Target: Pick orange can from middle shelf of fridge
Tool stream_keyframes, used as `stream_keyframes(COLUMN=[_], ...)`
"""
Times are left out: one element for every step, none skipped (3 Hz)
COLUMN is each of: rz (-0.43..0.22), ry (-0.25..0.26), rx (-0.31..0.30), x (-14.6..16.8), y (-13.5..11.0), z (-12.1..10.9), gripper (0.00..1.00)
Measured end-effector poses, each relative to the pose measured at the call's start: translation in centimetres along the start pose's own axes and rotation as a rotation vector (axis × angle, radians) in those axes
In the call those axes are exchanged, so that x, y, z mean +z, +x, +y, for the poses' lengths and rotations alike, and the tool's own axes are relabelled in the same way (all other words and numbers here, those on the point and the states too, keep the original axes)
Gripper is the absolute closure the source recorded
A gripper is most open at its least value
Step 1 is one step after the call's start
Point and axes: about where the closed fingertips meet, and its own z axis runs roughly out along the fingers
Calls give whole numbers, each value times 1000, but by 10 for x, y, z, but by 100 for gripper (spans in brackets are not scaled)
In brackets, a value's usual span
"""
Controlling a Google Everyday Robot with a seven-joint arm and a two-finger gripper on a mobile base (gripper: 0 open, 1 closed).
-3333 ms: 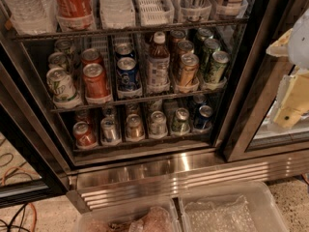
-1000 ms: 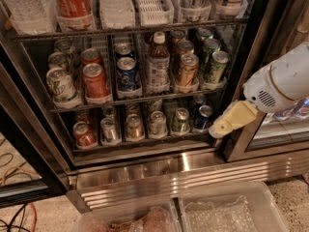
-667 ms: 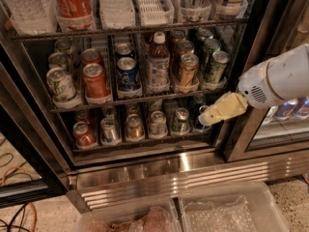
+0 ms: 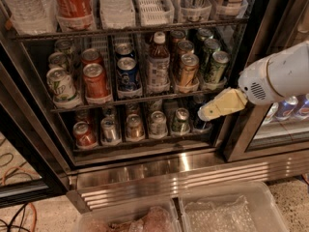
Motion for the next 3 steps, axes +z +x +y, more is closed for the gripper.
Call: stream_keyframes(rz=[-43,-130,-215], ry=[26,63,56], rx=[30,106,240], x=[-2,3,24], y=[-10,-15,-1], z=[-11,-7,16], gripper=[0,0,0])
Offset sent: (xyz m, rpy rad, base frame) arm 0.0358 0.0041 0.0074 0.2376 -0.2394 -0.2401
